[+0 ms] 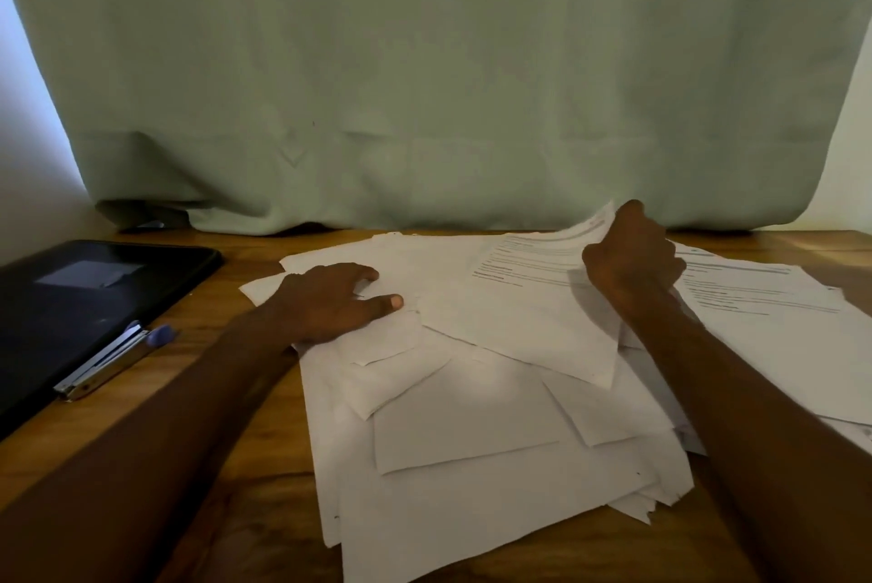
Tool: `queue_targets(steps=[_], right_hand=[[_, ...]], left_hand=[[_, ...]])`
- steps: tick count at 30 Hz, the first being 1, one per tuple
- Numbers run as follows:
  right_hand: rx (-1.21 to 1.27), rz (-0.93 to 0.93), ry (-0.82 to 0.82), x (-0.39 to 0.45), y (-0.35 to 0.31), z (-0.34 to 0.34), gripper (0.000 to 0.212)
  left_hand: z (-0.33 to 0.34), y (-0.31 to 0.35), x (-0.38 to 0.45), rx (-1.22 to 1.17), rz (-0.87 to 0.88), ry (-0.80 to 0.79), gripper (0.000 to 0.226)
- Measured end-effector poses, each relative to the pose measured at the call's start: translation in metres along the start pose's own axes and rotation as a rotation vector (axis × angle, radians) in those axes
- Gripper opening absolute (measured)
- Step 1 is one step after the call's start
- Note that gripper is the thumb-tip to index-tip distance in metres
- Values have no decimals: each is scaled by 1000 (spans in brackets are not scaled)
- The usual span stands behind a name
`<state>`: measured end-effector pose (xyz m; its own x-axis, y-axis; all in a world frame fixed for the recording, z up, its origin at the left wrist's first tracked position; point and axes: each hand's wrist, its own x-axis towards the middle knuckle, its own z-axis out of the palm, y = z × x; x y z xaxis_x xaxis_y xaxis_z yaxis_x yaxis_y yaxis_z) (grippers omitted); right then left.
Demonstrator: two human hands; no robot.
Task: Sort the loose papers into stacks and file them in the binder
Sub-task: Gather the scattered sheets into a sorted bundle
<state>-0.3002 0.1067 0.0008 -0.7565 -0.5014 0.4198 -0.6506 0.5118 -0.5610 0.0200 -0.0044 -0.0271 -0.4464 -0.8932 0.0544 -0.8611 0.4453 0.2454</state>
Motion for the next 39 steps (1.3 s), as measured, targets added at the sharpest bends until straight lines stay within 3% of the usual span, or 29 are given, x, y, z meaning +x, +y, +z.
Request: queue_targets(steps=[1, 3, 5, 8, 10, 13, 16, 20, 24, 26, 29, 33, 36, 39], right_hand=[[-70, -10, 1, -1, 0, 2, 53], [-190, -91, 21, -5, -3, 7, 64], [-179, -276, 2, -12, -11, 17, 57], [150, -530, -317, -31, -25, 31, 34], [206, -733, -553, -49, -35, 32, 24], [241, -892, -650, -63, -45, 31, 18], [272, -862, -613, -56, -42, 32, 13], [283, -778, -501, -49, -35, 35, 14], [227, -485, -173, -40, -36, 10, 22], [124, -286, -79, -32, -24, -13, 16], [-102, -120, -165, -16, 9, -44, 17], [-362, 31, -284, 1, 59, -65, 51], [-442, -38, -273, 7, 88, -63, 47], [-334, -123, -230, 13, 87, -58, 43]], left_hand=[[-2, 0, -1, 37, -16, 8, 127], [-3, 3, -3, 121, -43, 40, 108], [-5, 8, -5, 154, -58, 95, 85], [-3, 13, -5, 49, -53, 167, 67], [1, 11, -5, -59, 1, 202, 58], [8, 13, -2, -74, 122, 130, 64], [9, 19, 0, 6, 113, 24, 70], [7, 21, 1, -50, 54, 82, 89], [3, 31, -8, -156, 142, 247, 70], [2, 52, -12, -260, 219, 323, 56], [10, 98, -10, -299, 333, 365, 43], [22, 177, 1, -341, 440, 307, 34], [35, 219, 9, -375, 399, 363, 39], [53, 232, 6, -317, 373, 428, 46]])
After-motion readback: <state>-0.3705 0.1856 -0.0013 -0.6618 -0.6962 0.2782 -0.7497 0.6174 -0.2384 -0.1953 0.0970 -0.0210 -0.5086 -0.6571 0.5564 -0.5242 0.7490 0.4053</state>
